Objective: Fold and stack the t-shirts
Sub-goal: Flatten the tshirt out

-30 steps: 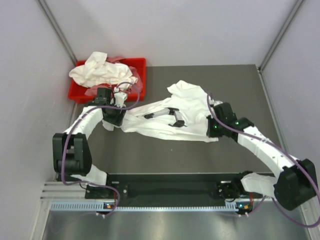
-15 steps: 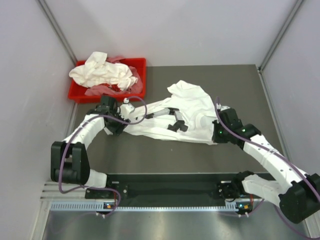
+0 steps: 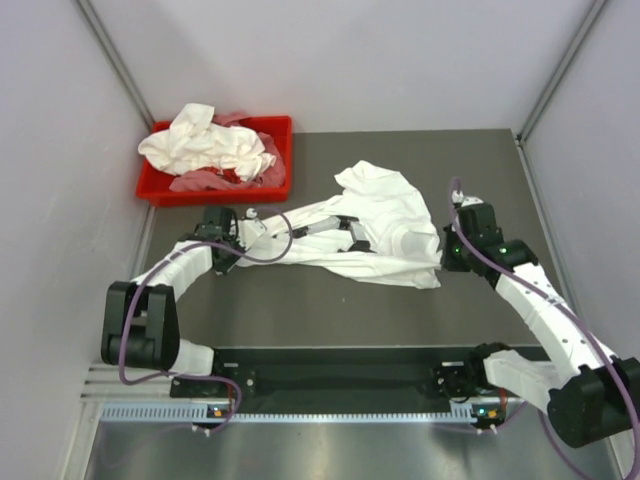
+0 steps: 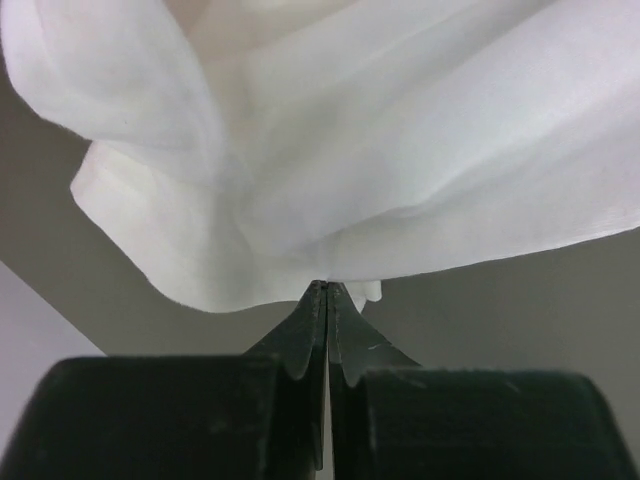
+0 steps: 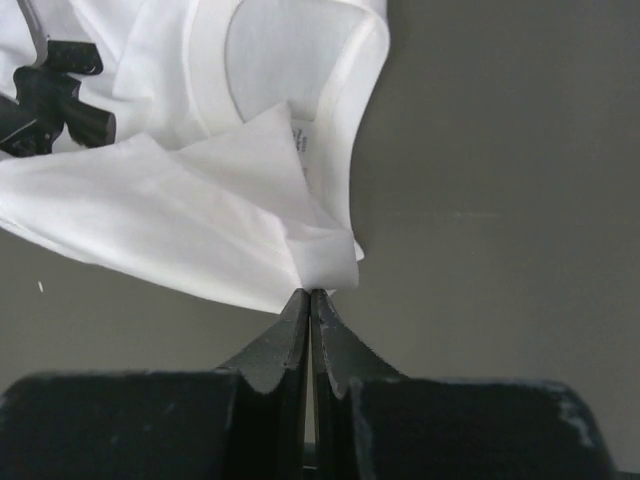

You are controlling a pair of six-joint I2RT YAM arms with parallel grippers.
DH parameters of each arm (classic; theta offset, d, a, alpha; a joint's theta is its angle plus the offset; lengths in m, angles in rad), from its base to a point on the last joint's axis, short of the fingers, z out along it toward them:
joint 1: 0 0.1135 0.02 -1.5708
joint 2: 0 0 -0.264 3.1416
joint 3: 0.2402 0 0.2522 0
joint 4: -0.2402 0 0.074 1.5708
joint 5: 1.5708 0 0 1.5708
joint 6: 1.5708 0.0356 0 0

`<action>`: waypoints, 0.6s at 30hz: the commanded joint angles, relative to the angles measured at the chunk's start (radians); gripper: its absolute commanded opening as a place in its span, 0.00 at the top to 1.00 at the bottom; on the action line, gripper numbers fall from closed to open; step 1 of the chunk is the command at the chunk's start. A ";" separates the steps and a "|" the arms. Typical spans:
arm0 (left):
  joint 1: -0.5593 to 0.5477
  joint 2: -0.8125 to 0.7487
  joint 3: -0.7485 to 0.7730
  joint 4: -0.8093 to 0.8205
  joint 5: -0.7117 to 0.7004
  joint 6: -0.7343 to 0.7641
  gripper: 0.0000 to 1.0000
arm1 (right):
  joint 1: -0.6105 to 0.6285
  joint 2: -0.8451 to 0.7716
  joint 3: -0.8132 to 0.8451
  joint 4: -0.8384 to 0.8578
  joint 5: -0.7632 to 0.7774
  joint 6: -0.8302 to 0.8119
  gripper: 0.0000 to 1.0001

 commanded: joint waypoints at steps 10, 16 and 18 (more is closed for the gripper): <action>-0.002 -0.176 0.289 -0.236 0.101 -0.172 1.00 | -0.175 -0.047 0.297 -0.012 -0.067 -0.084 1.00; -0.004 -0.231 0.447 -0.318 0.135 -0.177 1.00 | -0.198 0.003 0.540 -0.002 -0.159 -0.091 1.00; -0.004 -0.256 0.419 -0.319 0.187 -0.165 1.00 | -0.198 0.003 0.567 -0.003 -0.188 -0.091 1.00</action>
